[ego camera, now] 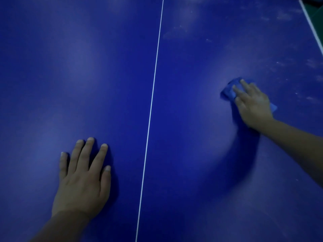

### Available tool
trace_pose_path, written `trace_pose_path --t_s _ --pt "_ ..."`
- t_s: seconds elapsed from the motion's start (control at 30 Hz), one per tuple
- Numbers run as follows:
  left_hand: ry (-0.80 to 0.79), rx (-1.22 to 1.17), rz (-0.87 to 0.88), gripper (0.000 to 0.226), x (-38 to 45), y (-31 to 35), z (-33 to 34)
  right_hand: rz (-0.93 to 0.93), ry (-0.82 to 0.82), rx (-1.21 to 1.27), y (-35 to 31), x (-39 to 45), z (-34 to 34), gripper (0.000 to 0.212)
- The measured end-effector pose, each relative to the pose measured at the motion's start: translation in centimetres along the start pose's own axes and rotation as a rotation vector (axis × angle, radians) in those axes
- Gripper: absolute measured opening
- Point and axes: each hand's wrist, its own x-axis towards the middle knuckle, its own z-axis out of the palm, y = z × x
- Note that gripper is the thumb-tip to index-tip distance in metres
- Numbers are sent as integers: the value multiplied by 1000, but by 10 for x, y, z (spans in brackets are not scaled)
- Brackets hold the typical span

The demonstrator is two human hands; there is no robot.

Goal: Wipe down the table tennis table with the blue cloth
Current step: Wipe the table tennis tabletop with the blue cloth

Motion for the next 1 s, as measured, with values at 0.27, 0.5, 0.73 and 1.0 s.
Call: trace_pose_path --t_s 0.27,0.5,0.73,1.0 --pt "12 3 -1 64 0 -1 2 -734 -154 75 -29 -183 -13 39" --pt "53 37 -25 63 -4 5 0 -105 1 57 -11 -79 -4 50" --pt "48 54 -45 66 -21 17 -6 -625 -152 181 -74 -335 -20 43" --pt "3 -75 255 61 -161 52 20 -145 30 82 -14 -235 -29 39"
